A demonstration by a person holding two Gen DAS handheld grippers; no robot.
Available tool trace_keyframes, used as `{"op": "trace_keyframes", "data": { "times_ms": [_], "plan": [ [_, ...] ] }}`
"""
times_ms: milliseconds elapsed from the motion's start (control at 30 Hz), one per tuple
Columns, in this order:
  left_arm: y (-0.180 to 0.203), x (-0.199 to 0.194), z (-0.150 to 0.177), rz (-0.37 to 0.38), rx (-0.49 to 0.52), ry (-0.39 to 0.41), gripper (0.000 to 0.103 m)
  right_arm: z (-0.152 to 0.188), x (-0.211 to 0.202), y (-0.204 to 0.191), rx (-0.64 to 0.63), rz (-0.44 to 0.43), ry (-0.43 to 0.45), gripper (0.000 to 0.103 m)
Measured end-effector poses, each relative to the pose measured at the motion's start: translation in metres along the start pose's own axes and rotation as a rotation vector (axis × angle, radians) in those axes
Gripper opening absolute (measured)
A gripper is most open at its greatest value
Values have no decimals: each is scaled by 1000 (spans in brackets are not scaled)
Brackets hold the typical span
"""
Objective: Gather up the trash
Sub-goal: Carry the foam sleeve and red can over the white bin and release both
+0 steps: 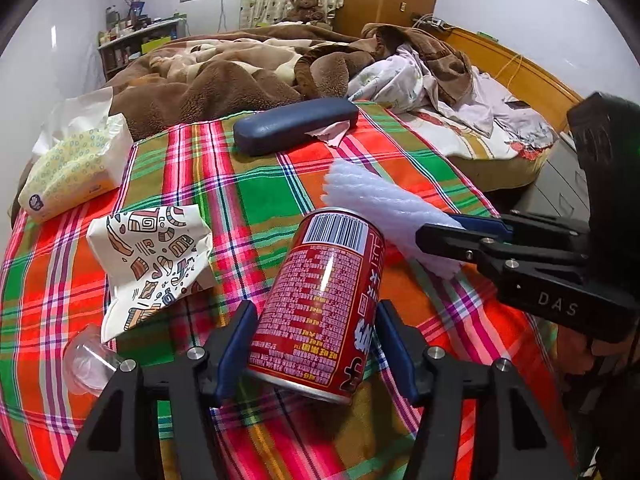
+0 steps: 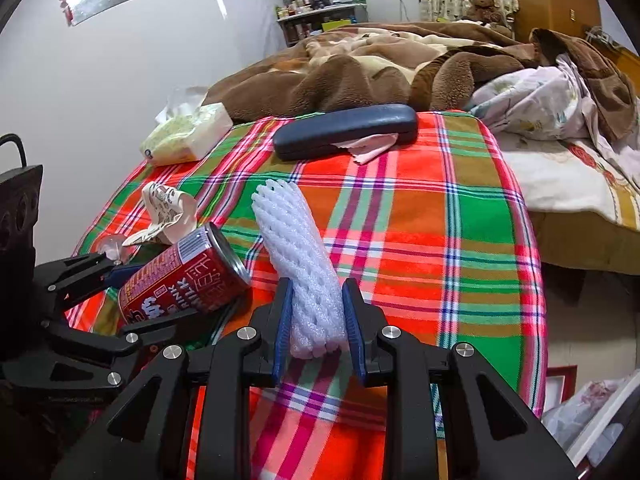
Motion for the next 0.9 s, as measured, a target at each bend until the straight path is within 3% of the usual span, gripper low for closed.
{"op": "trace_keyframes", "data": {
  "times_ms": [533,900],
  "plan": [
    [39,-27,15,15,-16,73,60,17,-39,29,121,7,65,26],
    [84,-59,19,14,36,138,60,35,-88,50,182,13,152,26]
  ]
}}
Point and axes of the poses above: each gripper's, at about its wrist camera, not at the fingertips, and x roughly the way its jaws point, y to its right, z to its underside, the point moved 2 cm from there along x, roughly the way its jaws point, and after that the axes turned 12 degrees about z, right-handed, at the moved point
